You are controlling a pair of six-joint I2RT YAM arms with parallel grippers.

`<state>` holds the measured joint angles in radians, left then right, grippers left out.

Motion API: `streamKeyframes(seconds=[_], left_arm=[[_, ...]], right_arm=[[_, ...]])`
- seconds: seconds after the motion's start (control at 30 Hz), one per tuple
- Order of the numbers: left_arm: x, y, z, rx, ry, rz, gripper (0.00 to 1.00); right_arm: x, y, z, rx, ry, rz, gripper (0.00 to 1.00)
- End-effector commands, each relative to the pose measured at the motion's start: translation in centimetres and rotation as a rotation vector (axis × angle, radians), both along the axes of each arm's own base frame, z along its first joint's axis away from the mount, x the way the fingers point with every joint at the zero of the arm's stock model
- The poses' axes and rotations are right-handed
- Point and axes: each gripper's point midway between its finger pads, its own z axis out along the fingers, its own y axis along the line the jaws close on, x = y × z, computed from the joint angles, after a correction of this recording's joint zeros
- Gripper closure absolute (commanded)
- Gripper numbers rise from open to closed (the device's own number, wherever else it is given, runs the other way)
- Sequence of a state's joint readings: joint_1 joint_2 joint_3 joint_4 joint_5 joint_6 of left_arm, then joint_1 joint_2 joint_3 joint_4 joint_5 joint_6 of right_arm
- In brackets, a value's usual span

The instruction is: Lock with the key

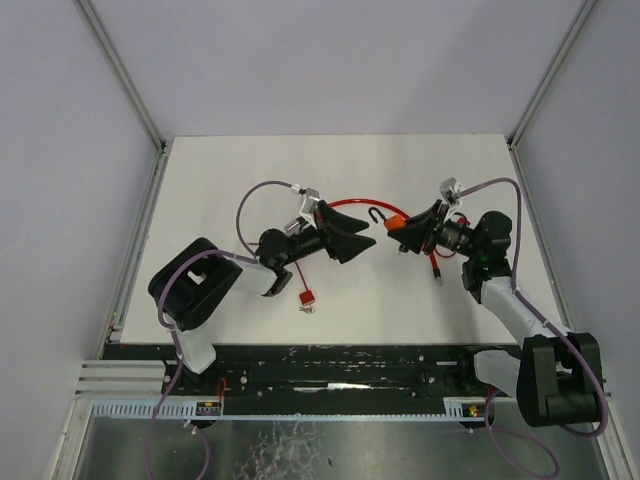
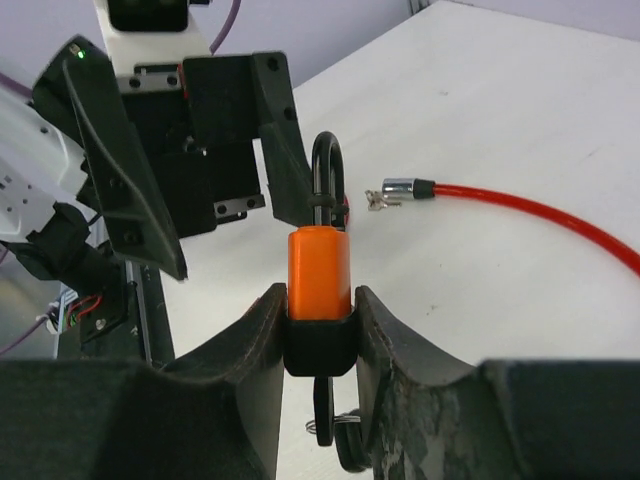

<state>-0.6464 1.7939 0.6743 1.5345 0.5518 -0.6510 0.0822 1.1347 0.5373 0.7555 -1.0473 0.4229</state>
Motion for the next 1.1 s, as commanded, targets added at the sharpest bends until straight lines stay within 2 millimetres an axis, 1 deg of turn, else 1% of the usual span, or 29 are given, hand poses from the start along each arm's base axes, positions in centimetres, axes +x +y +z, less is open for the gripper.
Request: streamKeyframes(seconds=[0.0, 0.1, 0.2, 0.27, 0.4, 0.5, 0.63, 0.77, 0.9, 0.97, 1.07], left_arm=[[1.8, 0.0, 2.9, -0.203, 0.194, 0.042, 0.30], [2.0, 0.0, 3.0, -0.265, 0.294, 0.080, 0.28], [1.6, -0.4, 2.9, -0.296, 0.348, 0.130, 0.23], [1.8, -0.8, 2.2, -0.280, 0.381, 0.175, 0.21], [2.9, -1.5, 0.2, -0.223, 0.478, 0.273, 0.19], [2.8, -2.5, -0.1, -0.209, 0.498, 0.276, 0.19], [2.7, -3.3, 0.0, -0.210, 0.494, 0.274, 0.19], [3.0, -3.7, -0.2, -0.207, 0.502, 0.287, 0.19], [3.3, -3.8, -0.1, -0.209, 0.518, 0.305, 0.20], [3.5, -4.3, -0.5, -0.190, 0.541, 0.312, 0.22], [3.4, -5.4, -1.0, -0.167, 0.550, 0.299, 0.28]], right_arm=[[0.0, -0.4, 2.0, -0.010, -0.247, -0.042, 0.97], [0.9, -1.1, 1.0, -0.074, -0.292, -0.098, 0.98], [1.5, -1.2, 0.4, -0.090, -0.297, -0.127, 0.98], [1.9, -1.4, 0.1, -0.096, -0.295, -0.151, 0.98], [2.2, -1.5, 0.0, -0.106, -0.300, -0.174, 0.98], [2.3, -1.4, -0.3, -0.113, -0.298, -0.175, 0.98], [2.1, -0.7, -1.2, -0.129, -0.281, -0.153, 0.98], [1.8, 0.3, -2.2, -0.144, -0.271, -0.125, 0.98], [1.7, 0.8, -2.5, -0.156, -0.276, -0.118, 0.98], [1.7, 1.1, -2.5, -0.158, -0.283, -0.113, 0.98], [1.7, 1.1, -2.6, -0.163, -0.284, -0.117, 0.97]])
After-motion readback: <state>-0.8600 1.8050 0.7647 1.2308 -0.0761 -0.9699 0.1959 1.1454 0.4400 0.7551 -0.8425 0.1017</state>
